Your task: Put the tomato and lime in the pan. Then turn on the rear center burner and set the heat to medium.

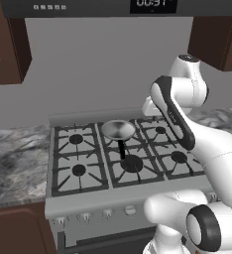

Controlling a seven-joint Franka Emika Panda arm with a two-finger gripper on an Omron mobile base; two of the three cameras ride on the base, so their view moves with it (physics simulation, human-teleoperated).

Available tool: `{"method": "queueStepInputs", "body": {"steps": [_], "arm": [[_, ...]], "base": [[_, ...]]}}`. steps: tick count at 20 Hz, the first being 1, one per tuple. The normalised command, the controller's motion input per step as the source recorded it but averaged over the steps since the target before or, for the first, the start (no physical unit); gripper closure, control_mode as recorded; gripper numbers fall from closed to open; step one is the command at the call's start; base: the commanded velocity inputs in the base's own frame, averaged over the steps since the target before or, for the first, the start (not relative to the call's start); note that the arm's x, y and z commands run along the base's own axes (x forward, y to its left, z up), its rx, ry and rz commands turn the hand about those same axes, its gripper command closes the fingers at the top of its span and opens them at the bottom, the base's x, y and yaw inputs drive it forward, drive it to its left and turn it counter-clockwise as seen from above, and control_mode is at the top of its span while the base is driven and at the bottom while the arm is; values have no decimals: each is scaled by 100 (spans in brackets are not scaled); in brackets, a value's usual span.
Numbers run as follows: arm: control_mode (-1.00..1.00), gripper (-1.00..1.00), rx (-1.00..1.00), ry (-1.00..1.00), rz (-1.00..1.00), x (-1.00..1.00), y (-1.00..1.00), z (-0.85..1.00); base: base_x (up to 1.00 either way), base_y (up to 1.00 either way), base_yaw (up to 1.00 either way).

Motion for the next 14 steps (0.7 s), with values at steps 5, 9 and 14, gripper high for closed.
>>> {"method": "queueStepInputs", "body": {"steps": [5,9,14], "arm": [[-100,-100,0,0,0,0,0,0],[-100,-100,0,0,0,0,0,0],[-100,-100,0,0,0,-11,0,0]], "base": [[0,0,0],[0,0,0],[0,0,0]]}}
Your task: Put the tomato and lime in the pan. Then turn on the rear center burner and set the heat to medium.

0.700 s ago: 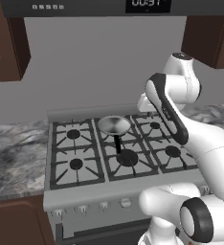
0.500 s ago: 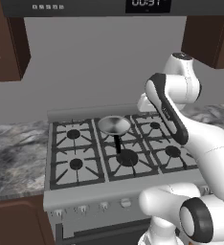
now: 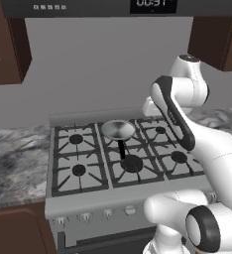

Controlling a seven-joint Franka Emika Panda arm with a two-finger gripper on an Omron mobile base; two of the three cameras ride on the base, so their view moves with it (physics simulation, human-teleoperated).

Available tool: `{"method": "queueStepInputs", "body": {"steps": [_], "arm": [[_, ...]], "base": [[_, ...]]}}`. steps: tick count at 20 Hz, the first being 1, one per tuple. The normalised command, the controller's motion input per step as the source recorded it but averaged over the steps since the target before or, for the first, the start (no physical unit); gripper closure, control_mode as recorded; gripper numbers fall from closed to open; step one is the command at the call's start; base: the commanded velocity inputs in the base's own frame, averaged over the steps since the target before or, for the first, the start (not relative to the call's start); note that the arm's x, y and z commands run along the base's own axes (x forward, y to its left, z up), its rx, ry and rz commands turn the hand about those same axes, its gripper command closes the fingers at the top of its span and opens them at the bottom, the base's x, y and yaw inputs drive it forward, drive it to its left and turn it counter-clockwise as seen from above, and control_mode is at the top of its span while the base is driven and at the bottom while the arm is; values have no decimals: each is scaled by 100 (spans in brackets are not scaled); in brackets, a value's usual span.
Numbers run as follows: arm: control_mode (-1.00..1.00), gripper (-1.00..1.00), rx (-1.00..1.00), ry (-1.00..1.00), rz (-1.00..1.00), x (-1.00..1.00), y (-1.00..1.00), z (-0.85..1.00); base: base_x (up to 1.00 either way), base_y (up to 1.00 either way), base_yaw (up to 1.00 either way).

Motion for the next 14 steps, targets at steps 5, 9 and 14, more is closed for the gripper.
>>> {"method": "queueStepInputs", "body": {"steps": [5,9,14], "arm": [[-100,-100,0,0,0,-63,3,0],[-100,-100,0,-2,0,-44,3,0],[-100,-100,0,0,0,-22,0,0]], "base": [[0,0,0],[0,0,0],[0,0,0]]}}
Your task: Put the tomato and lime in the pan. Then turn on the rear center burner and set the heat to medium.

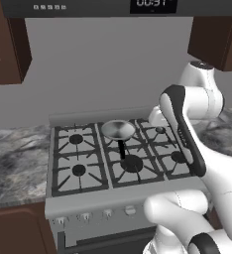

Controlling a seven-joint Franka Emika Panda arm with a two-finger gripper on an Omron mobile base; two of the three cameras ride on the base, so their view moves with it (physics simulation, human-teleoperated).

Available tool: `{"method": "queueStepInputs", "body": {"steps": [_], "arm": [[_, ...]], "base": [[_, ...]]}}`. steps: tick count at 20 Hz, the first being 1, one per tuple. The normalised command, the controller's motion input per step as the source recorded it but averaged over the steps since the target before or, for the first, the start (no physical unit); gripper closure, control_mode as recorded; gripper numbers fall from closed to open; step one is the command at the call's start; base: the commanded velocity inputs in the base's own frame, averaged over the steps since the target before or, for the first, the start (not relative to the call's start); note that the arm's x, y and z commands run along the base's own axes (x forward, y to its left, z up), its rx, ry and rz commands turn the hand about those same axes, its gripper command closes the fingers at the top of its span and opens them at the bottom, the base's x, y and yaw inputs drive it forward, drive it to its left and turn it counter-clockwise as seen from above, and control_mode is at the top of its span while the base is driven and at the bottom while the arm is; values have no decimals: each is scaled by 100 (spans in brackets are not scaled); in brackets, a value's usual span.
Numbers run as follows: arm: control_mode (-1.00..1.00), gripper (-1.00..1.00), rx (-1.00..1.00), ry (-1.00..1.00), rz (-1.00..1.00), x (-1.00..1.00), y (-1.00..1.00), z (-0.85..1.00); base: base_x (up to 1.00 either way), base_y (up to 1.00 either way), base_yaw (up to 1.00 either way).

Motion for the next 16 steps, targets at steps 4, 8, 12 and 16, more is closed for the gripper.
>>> {"method": "queueStepInputs", "body": {"steps": [4,8,12,16], "arm": [[-100,-100,0,0,0,-24,0,0],[-100,-100,0,-1,-1,-16,0,0],[-100,-100,0,0,0,0,0,0],[-100,-100,0,0,0,0,0,0]], "base": [[0,0,0],[0,0,0],[0,0,0],[0,0,0]]}}
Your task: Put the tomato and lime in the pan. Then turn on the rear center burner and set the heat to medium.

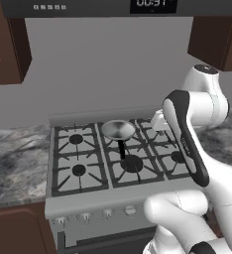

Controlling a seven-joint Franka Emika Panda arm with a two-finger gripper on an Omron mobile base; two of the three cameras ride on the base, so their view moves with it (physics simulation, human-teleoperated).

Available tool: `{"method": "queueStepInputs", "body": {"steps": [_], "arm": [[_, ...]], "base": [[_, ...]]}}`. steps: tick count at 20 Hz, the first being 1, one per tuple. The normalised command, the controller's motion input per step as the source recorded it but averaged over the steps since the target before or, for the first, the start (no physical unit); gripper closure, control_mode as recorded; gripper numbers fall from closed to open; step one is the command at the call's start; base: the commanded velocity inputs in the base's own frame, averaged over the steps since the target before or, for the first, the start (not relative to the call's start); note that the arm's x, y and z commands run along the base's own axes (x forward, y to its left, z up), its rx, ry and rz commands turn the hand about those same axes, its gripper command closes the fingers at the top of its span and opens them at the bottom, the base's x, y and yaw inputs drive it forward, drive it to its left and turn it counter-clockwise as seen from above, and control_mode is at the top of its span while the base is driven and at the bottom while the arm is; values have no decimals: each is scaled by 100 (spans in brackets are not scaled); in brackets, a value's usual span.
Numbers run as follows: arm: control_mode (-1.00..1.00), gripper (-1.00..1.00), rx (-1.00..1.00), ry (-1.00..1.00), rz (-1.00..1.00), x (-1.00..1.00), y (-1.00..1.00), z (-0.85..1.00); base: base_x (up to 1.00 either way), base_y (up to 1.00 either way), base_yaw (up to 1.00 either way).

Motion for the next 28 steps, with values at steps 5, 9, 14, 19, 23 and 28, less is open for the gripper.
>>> {"method": "queueStepInputs", "body": {"steps": [5,9,14,19,23,28], "arm": [[100,-100,0,0,0,0,0,0],[100,-100,0,0,0,0,0,0],[100,-100,0,0,0,0,0,0],[100,-100,0,0,0,0,0,0],[100,-100,0,0,0,0,0,0],[100,-100,0,0,0,0,0,0]], "base": [[-2,0,0],[-46,0,-27],[-12,-1,-39],[6,-3,-47],[0,-52,-56],[21,-49,-49]]}}
